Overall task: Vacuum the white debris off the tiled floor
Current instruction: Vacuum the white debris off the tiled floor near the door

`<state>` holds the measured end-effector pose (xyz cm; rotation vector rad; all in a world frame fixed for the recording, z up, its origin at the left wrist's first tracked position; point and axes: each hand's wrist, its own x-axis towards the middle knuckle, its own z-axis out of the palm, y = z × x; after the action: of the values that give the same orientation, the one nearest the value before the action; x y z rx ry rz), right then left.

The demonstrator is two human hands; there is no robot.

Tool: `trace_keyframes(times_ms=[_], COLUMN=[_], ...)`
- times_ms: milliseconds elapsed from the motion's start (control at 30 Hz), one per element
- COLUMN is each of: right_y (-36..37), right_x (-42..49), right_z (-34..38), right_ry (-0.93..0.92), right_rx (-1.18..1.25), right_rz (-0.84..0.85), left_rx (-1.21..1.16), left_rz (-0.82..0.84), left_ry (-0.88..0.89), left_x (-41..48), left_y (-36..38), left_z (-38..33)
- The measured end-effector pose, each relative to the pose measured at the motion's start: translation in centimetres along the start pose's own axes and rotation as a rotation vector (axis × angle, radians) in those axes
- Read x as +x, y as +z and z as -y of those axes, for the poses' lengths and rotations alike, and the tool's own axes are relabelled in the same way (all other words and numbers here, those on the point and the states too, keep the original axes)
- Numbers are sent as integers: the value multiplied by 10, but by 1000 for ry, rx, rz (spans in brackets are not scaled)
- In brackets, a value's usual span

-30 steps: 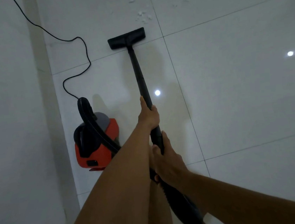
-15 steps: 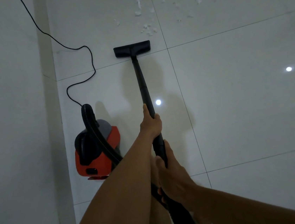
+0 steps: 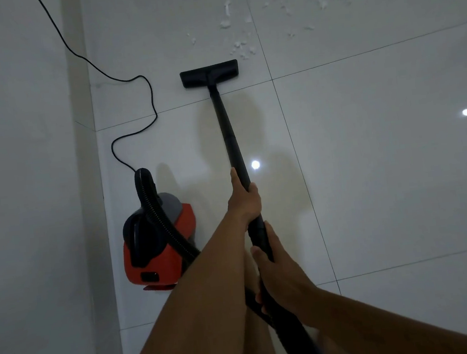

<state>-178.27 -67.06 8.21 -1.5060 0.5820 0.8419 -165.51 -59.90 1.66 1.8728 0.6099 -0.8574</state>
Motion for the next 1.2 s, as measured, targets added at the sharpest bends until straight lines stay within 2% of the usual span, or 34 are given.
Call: trace_keyframes(times_ms=[167,367,533,1200], right_y=[-7,-7,2,17], right_x=[-3,-2,8,57], right_z=[5,8,9,49], right_ry=[52,6,7,46], right_rx=[158,116,-22,-40], right_rz=[96,116,22,27], left_rx=[-10,-22,-2,40], left_rz=[0,-23,-35,-36], left_ry=[6,4,1,-5], left_x=[6,13,17,58], left_y=[3,-4,-9,-47], left_z=[0,-2,-7,-40])
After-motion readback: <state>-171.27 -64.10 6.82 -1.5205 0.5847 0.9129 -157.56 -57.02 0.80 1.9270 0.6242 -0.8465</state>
